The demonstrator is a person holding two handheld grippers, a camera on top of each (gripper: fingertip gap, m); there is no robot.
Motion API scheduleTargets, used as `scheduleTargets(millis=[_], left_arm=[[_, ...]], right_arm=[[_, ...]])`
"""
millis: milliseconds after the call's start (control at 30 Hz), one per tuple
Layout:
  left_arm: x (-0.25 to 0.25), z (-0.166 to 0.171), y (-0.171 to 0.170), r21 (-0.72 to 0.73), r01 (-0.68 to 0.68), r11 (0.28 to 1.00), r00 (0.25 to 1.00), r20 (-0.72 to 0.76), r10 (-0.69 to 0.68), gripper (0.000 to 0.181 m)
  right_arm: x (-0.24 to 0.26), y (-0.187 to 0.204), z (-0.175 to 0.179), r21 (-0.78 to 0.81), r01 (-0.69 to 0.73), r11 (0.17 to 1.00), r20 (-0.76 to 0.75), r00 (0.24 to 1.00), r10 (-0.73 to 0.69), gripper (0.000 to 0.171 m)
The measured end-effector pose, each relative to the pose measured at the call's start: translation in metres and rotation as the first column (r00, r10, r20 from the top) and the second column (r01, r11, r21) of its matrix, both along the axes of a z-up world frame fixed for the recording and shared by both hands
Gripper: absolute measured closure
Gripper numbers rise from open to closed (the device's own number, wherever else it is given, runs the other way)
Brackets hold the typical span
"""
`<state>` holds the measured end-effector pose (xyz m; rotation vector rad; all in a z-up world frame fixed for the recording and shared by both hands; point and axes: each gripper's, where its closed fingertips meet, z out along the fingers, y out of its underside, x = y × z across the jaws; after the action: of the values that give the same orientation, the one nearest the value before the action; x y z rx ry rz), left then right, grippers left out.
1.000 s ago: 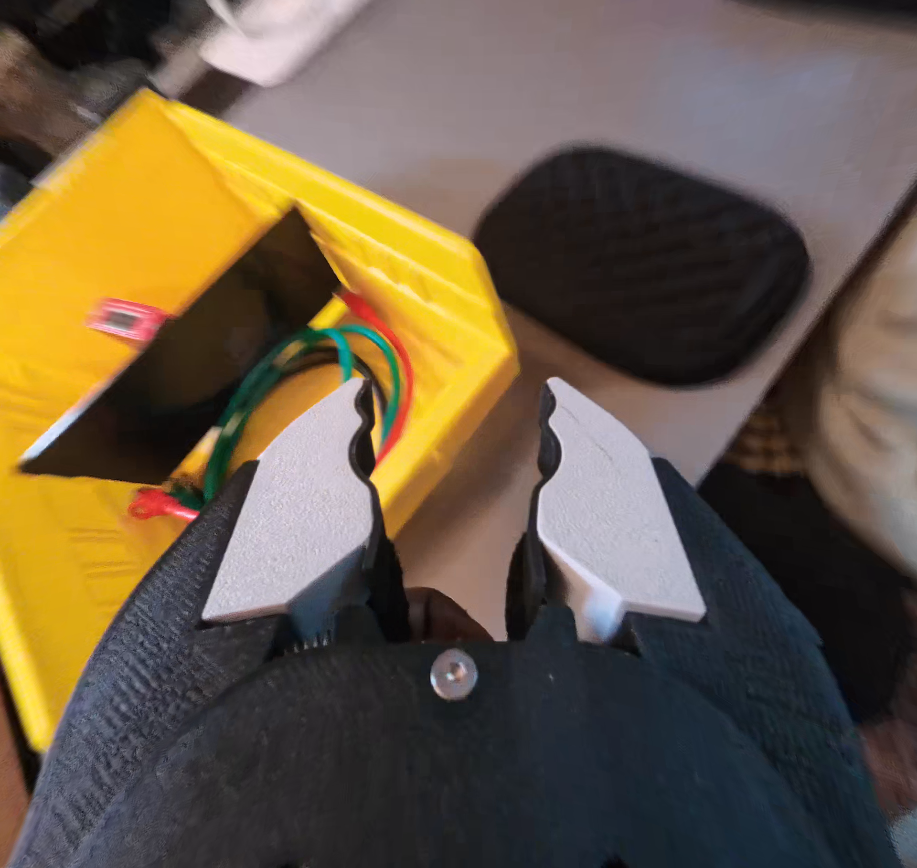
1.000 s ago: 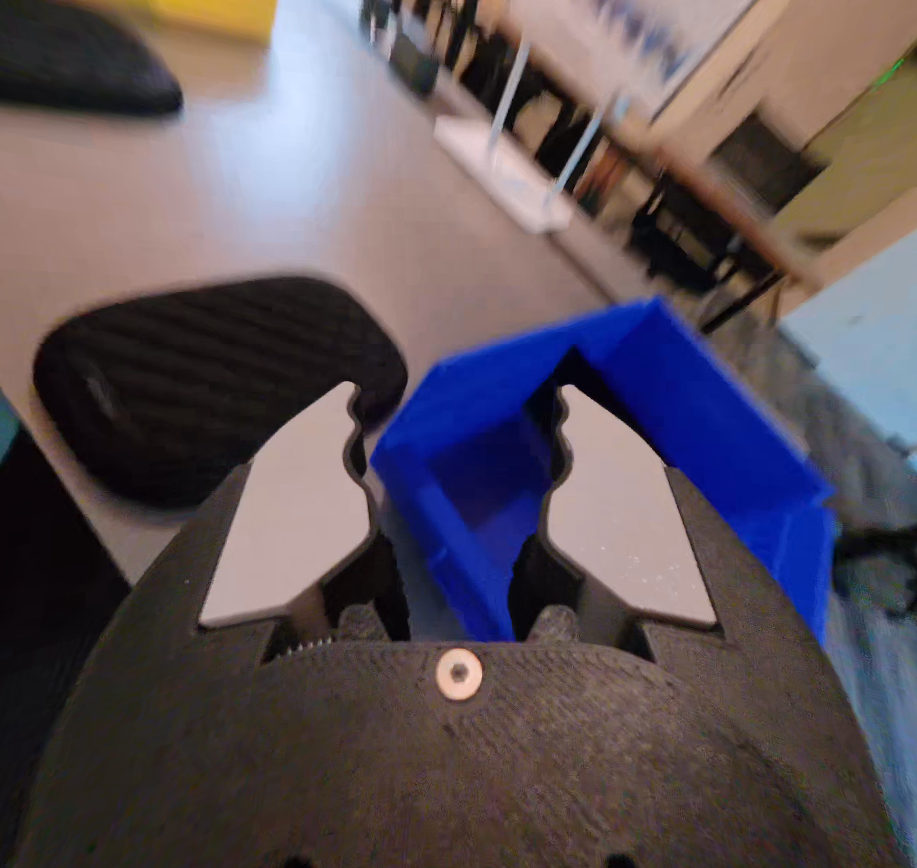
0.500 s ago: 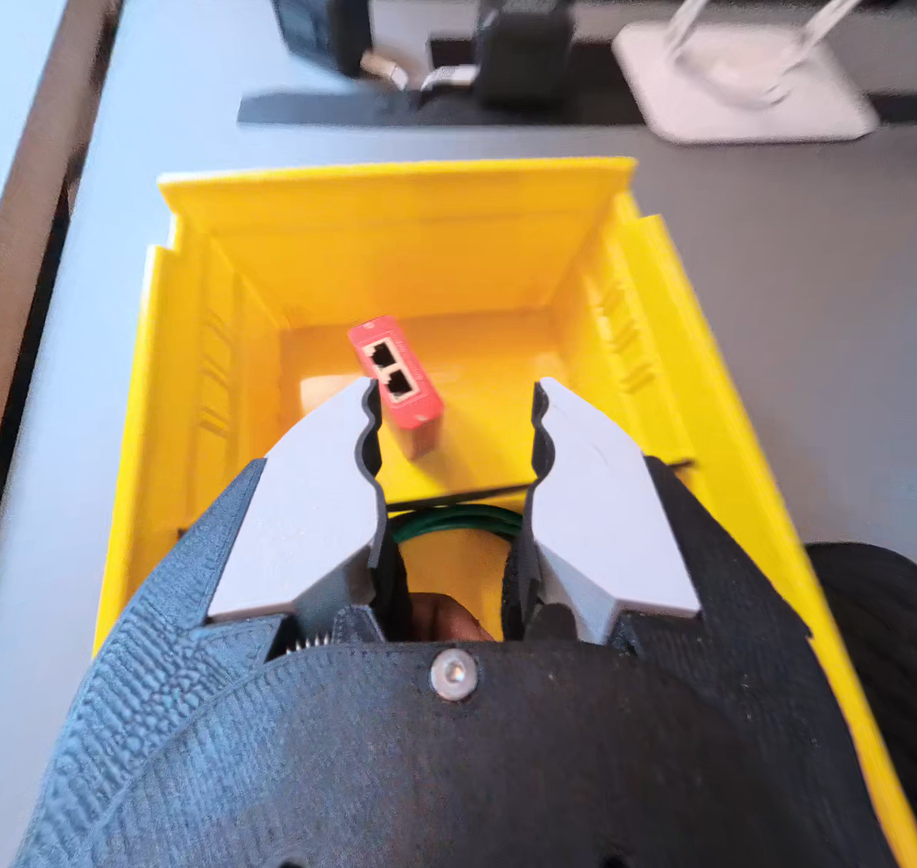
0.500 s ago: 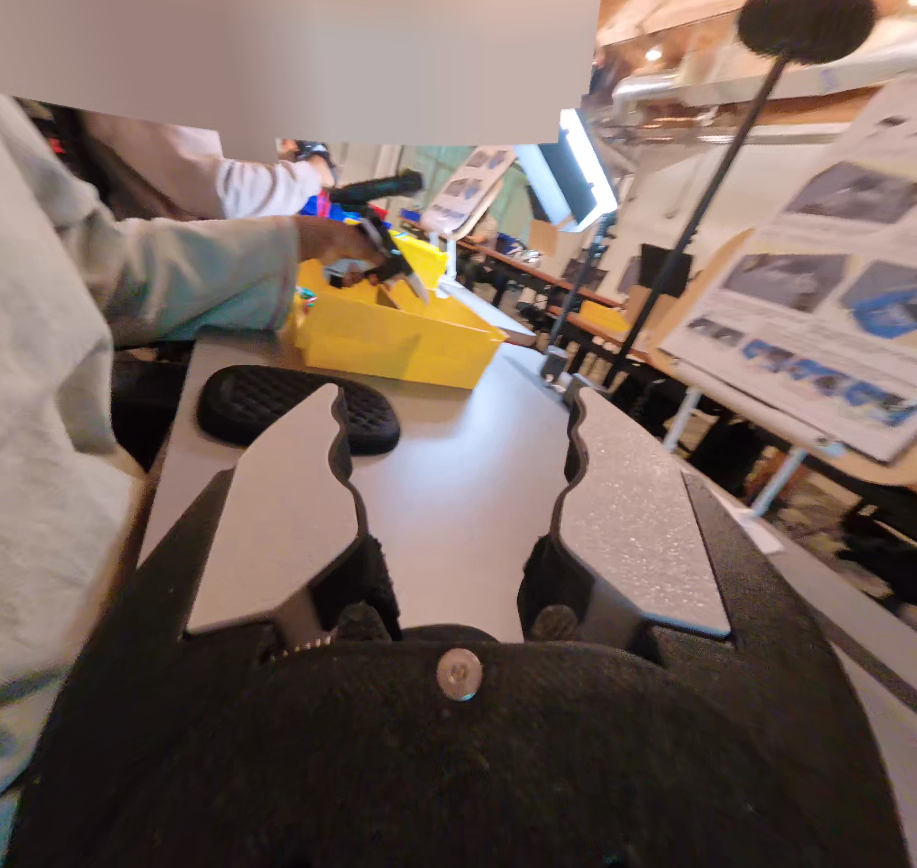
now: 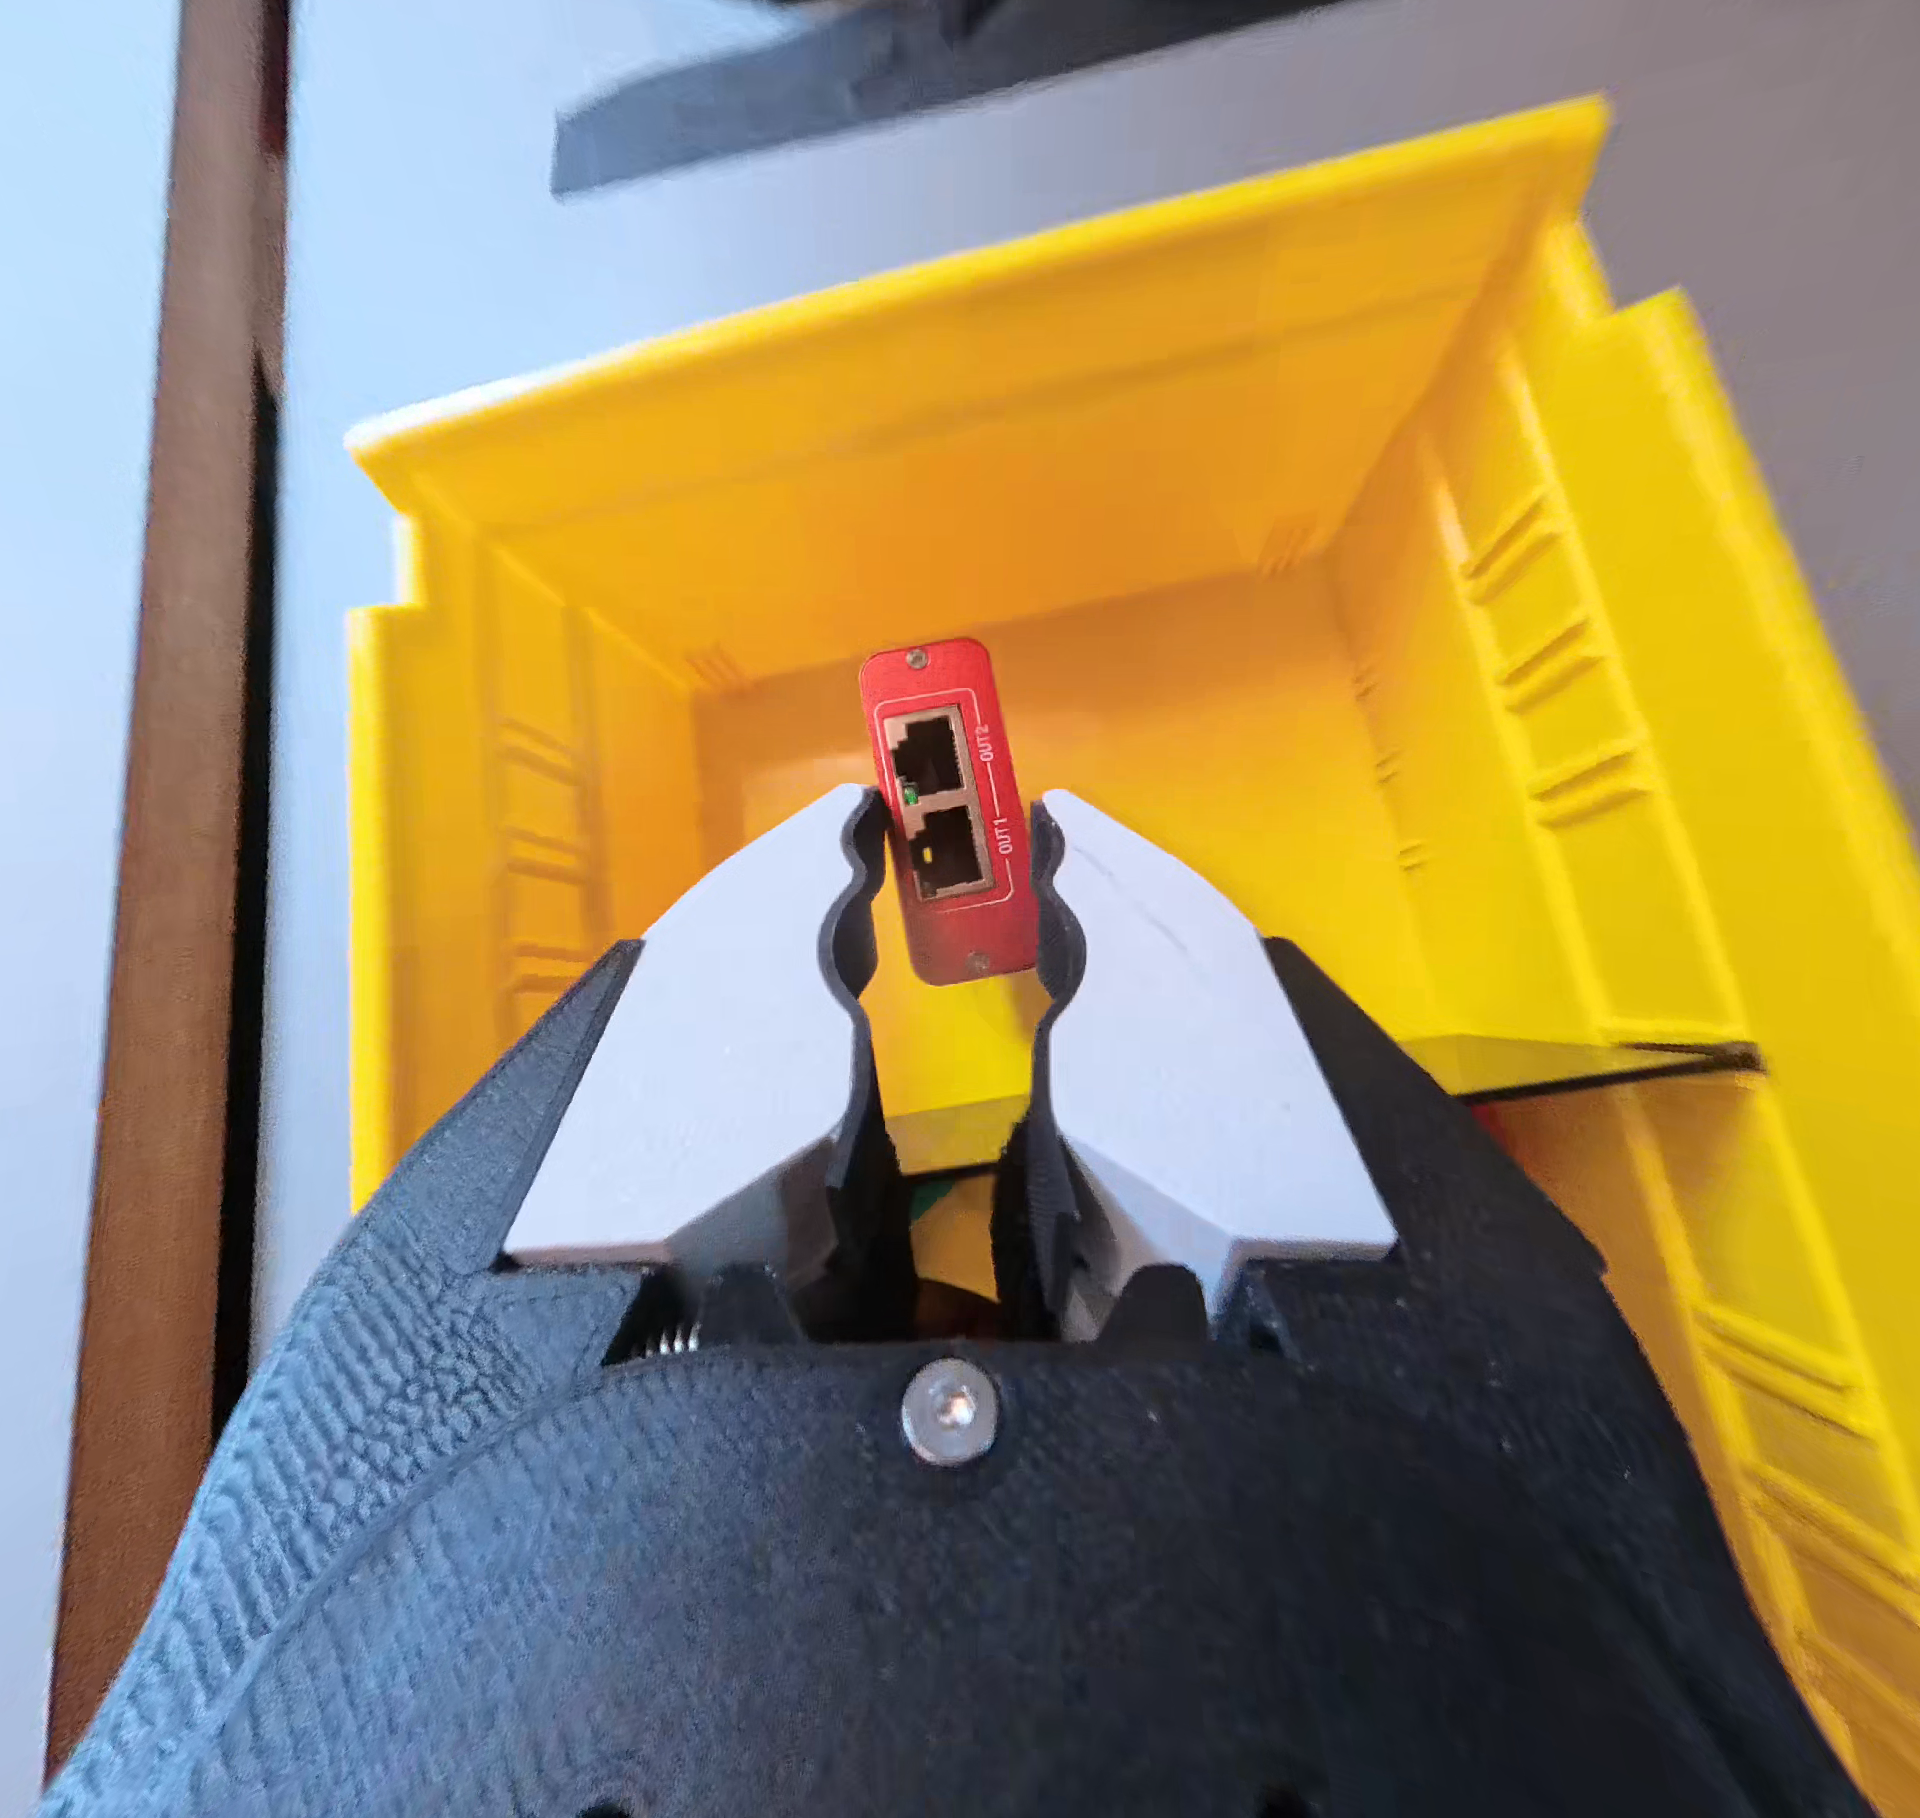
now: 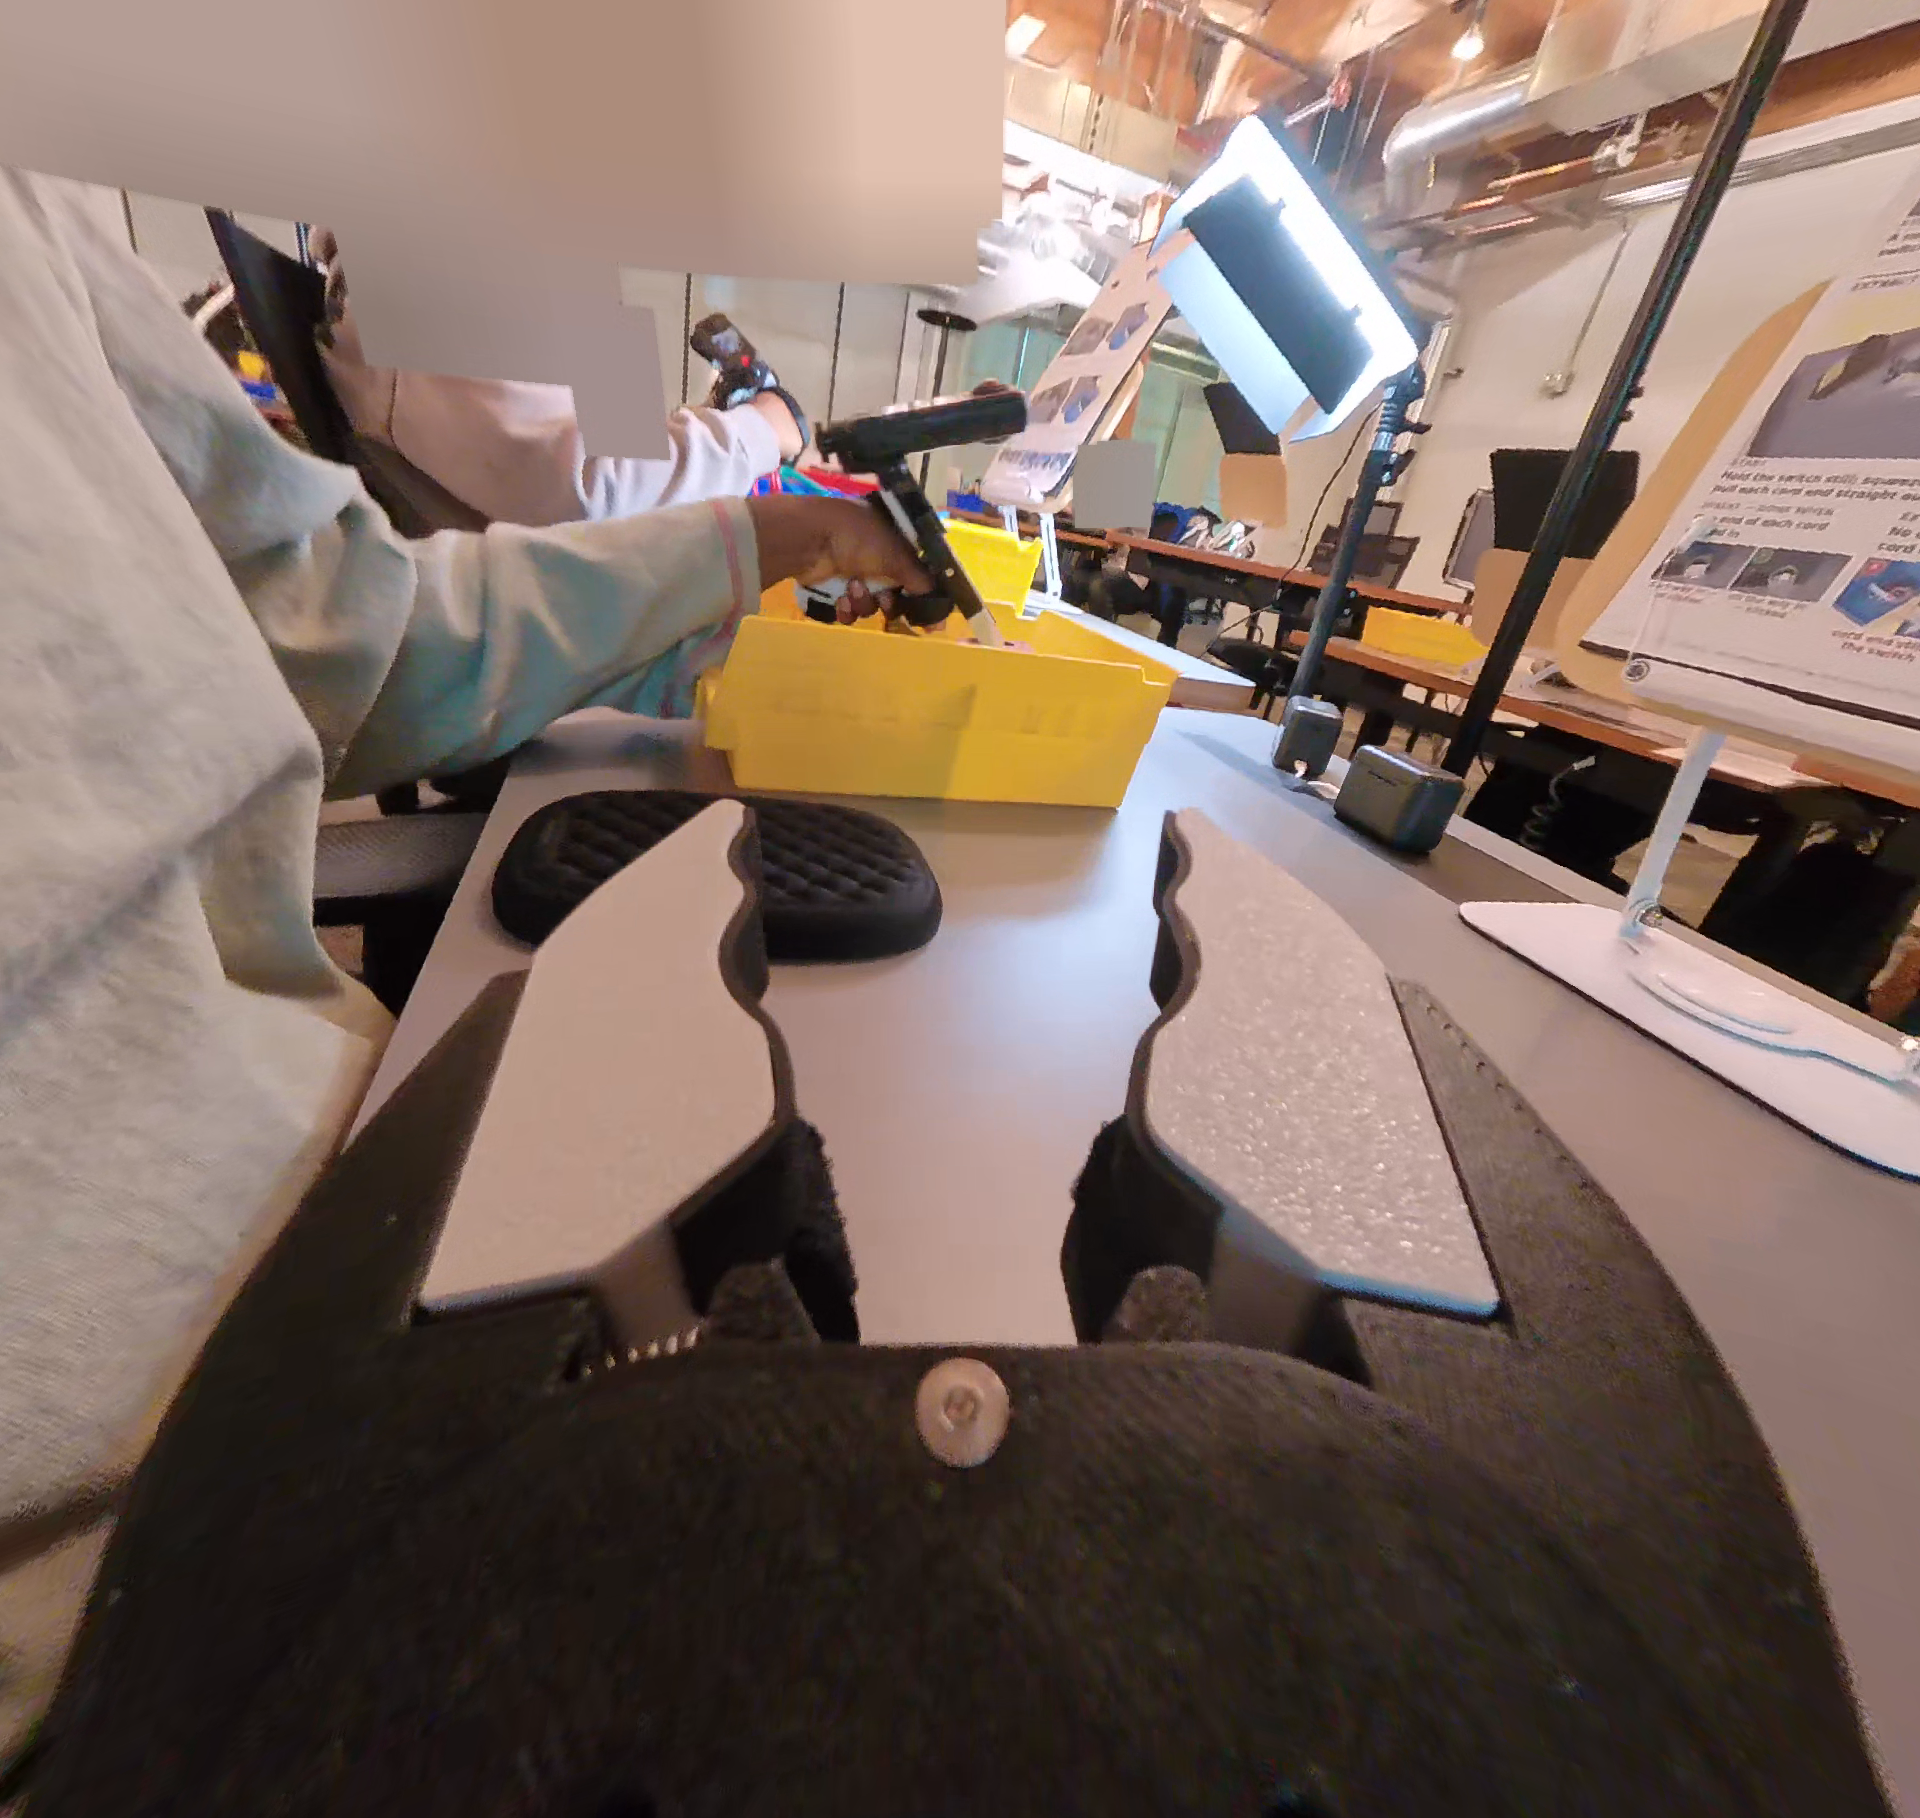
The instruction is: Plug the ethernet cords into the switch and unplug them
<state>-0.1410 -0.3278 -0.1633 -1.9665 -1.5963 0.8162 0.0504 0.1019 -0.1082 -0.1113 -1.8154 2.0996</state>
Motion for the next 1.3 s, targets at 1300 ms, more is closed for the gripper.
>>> scheduleTargets(millis=[1300], left_arm=[[0.203,-0.025,0.375,0.23,0.907,0.352,0.383,-0.104,-0.918,0.156]], right_arm=[[0.001,-0.018,-0.022,0.183,0.01,0.983,-0.005,1.0,-0.009,0.108]])
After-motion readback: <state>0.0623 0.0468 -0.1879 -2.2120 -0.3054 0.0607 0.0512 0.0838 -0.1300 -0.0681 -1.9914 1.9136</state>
